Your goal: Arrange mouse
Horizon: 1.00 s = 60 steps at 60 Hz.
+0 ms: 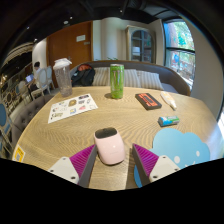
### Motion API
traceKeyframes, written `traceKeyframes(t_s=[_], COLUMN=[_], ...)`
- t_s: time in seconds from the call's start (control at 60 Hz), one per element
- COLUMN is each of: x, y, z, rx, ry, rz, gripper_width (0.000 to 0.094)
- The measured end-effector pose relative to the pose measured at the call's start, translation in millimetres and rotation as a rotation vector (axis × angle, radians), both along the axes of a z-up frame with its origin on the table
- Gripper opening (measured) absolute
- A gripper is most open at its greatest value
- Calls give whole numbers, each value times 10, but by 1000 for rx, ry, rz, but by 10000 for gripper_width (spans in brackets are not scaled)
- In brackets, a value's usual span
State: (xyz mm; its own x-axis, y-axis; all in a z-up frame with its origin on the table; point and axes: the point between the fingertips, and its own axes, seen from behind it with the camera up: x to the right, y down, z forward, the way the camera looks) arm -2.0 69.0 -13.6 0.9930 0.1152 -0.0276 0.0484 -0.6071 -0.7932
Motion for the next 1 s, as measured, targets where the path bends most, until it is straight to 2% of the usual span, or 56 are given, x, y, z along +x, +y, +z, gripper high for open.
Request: traceKeyframes(t_s=[0.183,0.3,0.317,0.4,0.517,0.583,0.683,0.767,0.833,0.917,1.0], x=[12,27,37,41,6,30,162,545,1024,1522,1935], y=[256,295,308,306,257,175,30,-125,-276,-364,-422], z=[-6,-8,-14,-15,10,99,738,1335,1597,1585,1244], rx=[-14,-18,-20,-7,-12,21,167,269,323,314,241], ry=[-2,5,4,3,19,-2,19,30,-9,-53,-58], rz=[-30,-66,-71,-92,-89,-74,-53,-97,-142,-225,-267], gripper_width=[727,641,542,537,462,425,414,411,411,411,410])
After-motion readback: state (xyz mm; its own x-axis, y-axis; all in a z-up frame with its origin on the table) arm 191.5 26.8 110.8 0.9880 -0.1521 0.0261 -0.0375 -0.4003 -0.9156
